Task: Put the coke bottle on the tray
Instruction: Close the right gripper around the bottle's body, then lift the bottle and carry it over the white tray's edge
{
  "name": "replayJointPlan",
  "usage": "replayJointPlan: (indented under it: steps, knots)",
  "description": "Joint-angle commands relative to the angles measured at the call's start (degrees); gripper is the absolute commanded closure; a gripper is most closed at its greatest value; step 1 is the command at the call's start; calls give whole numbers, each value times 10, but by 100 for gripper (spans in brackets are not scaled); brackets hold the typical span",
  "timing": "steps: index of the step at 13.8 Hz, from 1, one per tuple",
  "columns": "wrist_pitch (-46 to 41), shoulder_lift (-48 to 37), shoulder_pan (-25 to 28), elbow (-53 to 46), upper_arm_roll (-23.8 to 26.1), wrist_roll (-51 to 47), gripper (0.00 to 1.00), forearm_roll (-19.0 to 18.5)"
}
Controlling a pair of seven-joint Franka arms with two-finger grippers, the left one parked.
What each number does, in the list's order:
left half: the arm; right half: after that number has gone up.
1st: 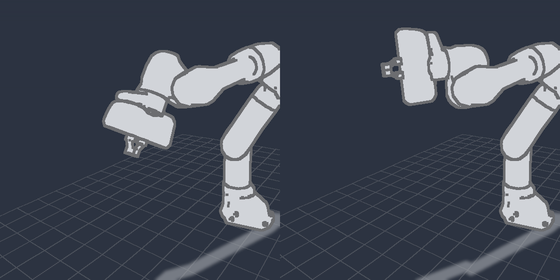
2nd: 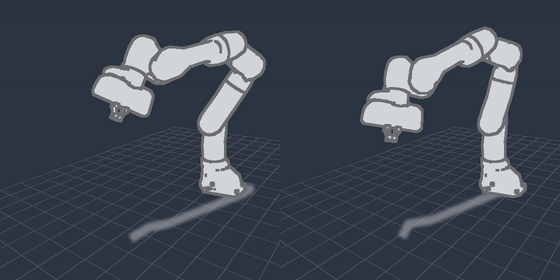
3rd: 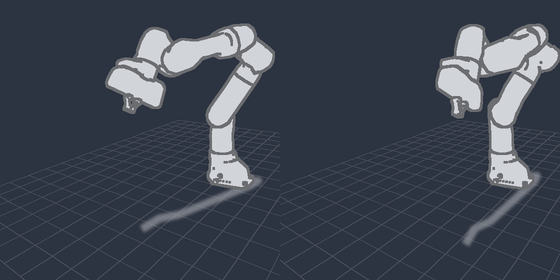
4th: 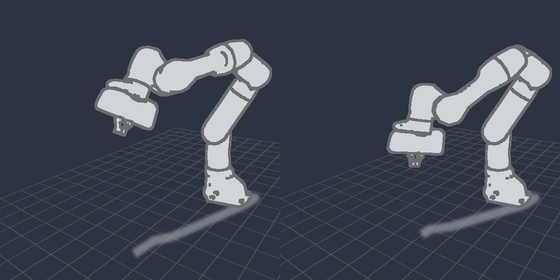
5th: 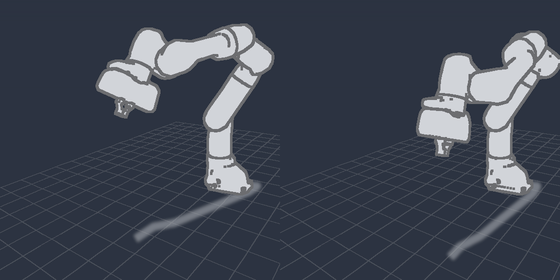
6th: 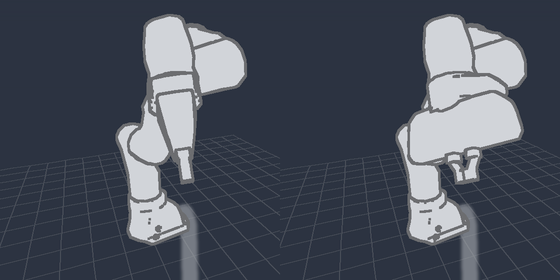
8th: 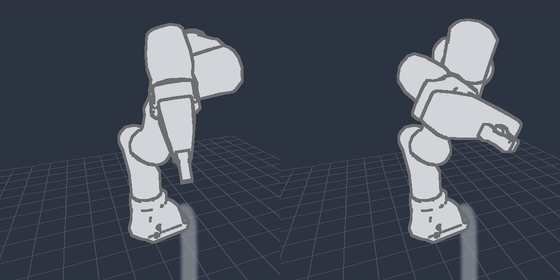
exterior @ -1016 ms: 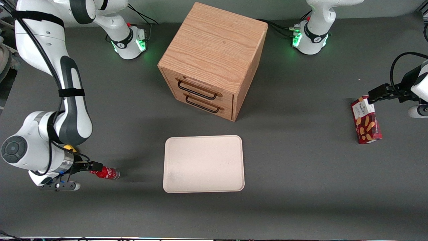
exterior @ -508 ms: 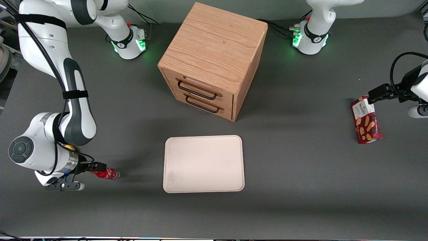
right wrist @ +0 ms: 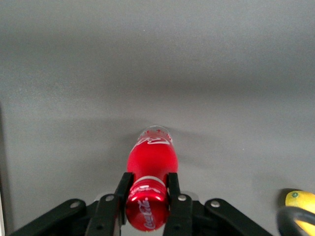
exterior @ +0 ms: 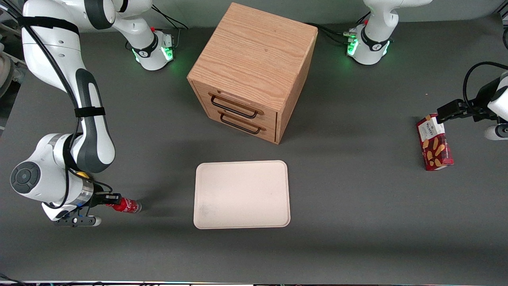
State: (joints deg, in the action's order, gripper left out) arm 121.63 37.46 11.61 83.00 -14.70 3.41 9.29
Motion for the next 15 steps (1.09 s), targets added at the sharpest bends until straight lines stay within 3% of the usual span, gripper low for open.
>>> replayJointPlan:
  steps: [1, 5, 11, 15]
  knots:
    - [4, -5, 3, -6, -1, 17, 100, 14]
    - [-52, -12, 12, -62, 2, 15, 100, -19]
    - [-334, -16, 12, -268, 22, 13, 100, -25]
    - [-404, -17, 25, -346, 25, 13, 100, -29]
